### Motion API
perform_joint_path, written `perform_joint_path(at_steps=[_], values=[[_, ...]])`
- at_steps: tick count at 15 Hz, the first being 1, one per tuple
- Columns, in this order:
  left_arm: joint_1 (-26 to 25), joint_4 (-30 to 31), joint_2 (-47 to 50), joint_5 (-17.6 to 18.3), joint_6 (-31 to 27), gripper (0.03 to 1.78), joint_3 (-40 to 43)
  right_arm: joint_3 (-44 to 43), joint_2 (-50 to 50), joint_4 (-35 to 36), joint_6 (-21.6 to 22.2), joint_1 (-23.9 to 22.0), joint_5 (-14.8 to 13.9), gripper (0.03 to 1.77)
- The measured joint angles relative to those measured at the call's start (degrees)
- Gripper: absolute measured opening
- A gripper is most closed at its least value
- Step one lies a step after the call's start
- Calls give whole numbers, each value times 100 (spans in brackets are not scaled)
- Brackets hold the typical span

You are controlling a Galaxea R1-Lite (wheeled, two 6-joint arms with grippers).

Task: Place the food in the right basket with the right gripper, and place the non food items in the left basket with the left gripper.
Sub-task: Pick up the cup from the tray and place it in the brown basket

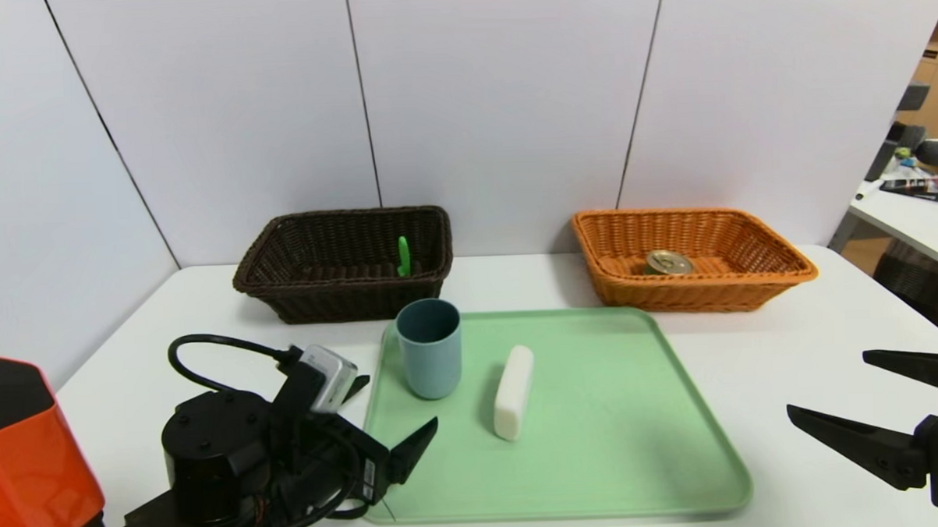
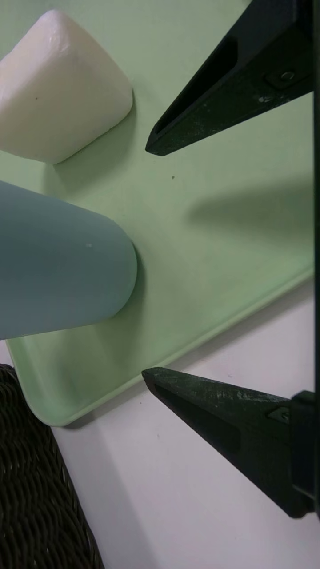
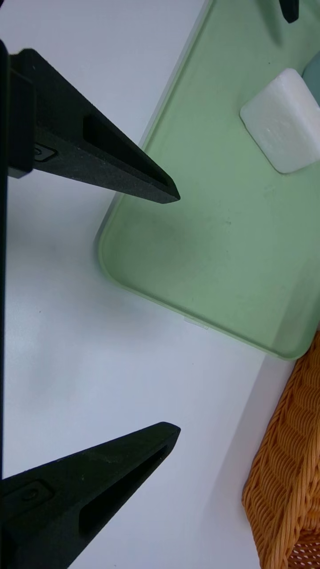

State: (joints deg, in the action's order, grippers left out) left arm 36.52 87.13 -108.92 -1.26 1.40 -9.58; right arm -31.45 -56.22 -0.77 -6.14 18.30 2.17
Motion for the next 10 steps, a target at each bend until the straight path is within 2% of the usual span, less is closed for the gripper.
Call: perform_joint_path(at_steps=[3, 10], values=[[-17, 5, -76, -205, 2, 169, -329, -2, -35, 0, -7, 5, 15, 169], [-98, 5, -400, -190, -24, 169, -1056, 9, -129, 0, -105, 5, 9, 169]])
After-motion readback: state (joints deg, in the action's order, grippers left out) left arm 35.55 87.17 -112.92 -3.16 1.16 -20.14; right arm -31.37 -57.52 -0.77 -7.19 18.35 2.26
